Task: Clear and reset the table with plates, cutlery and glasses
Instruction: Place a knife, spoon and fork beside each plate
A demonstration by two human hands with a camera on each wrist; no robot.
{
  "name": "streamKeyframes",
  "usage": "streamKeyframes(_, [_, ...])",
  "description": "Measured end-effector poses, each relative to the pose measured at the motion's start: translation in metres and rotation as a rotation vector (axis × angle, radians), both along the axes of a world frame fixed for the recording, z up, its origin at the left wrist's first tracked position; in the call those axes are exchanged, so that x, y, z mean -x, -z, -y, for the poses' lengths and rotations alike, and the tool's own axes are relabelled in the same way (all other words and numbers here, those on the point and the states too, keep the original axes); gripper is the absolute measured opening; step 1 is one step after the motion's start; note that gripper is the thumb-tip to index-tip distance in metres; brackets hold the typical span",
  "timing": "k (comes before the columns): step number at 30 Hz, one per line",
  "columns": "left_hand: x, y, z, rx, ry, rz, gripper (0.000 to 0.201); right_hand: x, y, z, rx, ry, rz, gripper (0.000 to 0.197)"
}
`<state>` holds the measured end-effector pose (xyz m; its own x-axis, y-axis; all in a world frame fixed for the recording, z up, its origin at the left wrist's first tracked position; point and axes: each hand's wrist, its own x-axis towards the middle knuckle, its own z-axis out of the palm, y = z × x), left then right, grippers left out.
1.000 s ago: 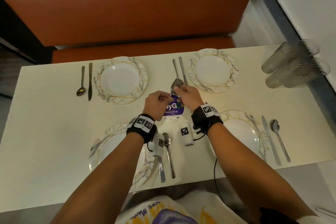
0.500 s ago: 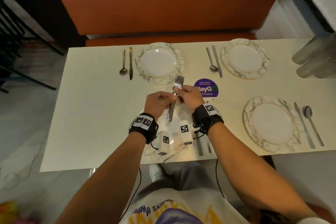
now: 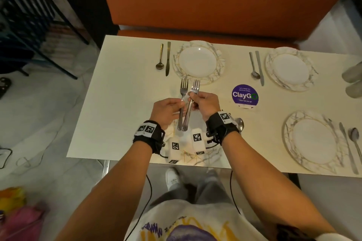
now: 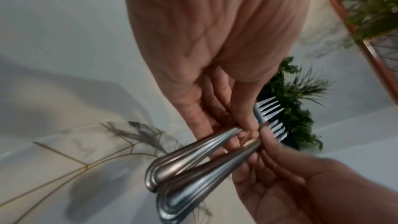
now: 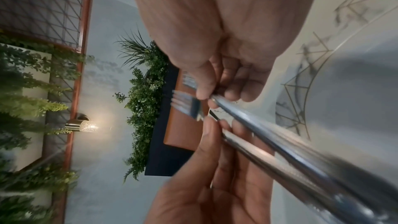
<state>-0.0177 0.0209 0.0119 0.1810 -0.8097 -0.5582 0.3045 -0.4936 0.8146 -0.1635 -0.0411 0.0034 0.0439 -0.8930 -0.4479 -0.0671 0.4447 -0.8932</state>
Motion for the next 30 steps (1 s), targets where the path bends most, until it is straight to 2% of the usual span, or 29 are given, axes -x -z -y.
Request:
streamKeyframes(3, [-0.013, 0.005, -0.005, -0.027, -0.079, -0.010, 0.013, 0.000, 0.001, -0.001, -0.034, 0.018, -0.003, 0.013])
streamKeyframes(6, [-0.031, 0.022, -0.012, -0.096, -0.118, 0.109, 0.007, 0.002, 0.008, -0.003, -0.067, 0.014, -0.004, 0.012])
streamKeyframes(10, [-0.049, 0.050, -0.025, -0.244, -0.127, 0.315, 0.017, 0.002, 0.021, -0.009, -0.092, 0.010, -0.016, 0.013])
streamKeyframes(13, [-0.056, 0.066, -0.034, -0.314, -0.089, 0.409, 0.009, -0.001, 0.026, -0.016, -0.089, -0.001, -0.014, 0.015])
streamKeyframes(17, [-0.057, 0.073, -0.042, -0.361, 0.103, 0.690, 0.021, -0.001, 0.031, -0.023, -0.069, -0.021, -0.021, 0.017])
streamKeyframes(22, [-0.052, 0.076, -0.046, -0.366, 0.155, 0.727, 0.015, 0.002, 0.035, -0.029, -0.042, -0.038, -0.056, 0.018])
streamKeyframes(26, [-0.053, 0.080, -0.049, -0.359, 0.173, 0.800, 0.025, 0.005, 0.041, -0.032, -0.044, -0.047, -0.067, 0.018])
streamKeyframes(30, [-0.055, 0.080, -0.048, -0.369, 0.212, 0.804, 0.031, 0.008, 0.042, -0.034, -0.037, -0.053, -0.068, 0.018])
